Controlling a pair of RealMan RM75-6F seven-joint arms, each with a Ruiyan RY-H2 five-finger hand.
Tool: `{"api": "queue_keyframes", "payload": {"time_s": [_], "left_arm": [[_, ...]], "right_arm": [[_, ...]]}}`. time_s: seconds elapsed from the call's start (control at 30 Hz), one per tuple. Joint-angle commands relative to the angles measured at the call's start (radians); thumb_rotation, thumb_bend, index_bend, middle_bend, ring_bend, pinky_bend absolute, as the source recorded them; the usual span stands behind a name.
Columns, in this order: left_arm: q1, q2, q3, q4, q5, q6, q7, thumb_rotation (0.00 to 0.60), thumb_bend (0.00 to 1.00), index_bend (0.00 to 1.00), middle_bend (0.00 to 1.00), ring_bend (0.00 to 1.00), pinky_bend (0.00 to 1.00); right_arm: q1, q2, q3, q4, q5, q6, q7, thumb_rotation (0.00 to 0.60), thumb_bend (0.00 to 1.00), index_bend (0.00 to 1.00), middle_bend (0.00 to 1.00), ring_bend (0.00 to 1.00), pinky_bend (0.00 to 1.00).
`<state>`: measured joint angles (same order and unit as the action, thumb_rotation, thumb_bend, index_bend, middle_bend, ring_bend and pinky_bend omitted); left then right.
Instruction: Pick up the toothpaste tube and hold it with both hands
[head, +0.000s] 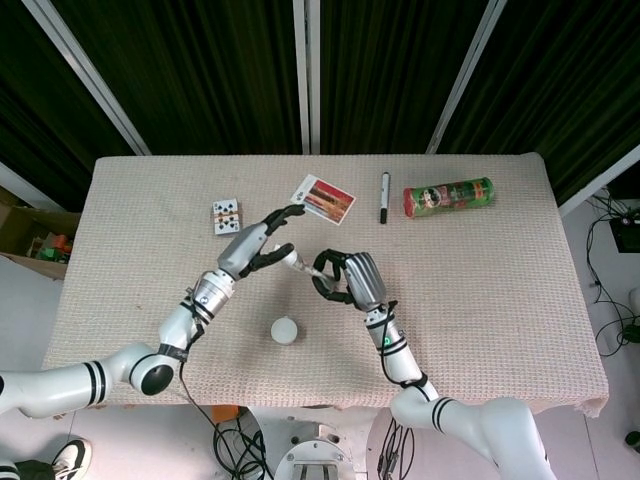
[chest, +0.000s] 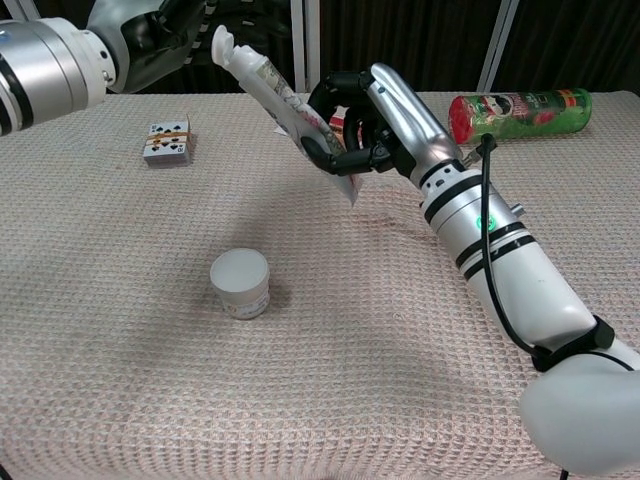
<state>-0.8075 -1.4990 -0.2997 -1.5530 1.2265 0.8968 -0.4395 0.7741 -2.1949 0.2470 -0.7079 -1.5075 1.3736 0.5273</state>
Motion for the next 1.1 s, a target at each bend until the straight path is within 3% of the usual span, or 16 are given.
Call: {"api": "queue_keyframes", "payload": {"time_s": [0.03,1.1], "left_arm": [[0.0,-0.006,0.003,-0.006,0.003,0.003,0.005,0.0,0.0,0.09,0.12,0.06,0.16],[-0.03,-0.1,0.035,0.074,0.075,0.058,0.137,0.0,0.0,0.09,0.12,0.06,0.16]], "right_arm": [[0.005,-0.005,0.004,0.007,0.003,-0.007,-0.001,0.6,0.61,0.96,0.81,0.72,0.9],[0.029,-0.05,0.017,0.041,0.015,-0.026,0.008,0.6,0.62,0.96,0.82,0.72,0.9]]}}
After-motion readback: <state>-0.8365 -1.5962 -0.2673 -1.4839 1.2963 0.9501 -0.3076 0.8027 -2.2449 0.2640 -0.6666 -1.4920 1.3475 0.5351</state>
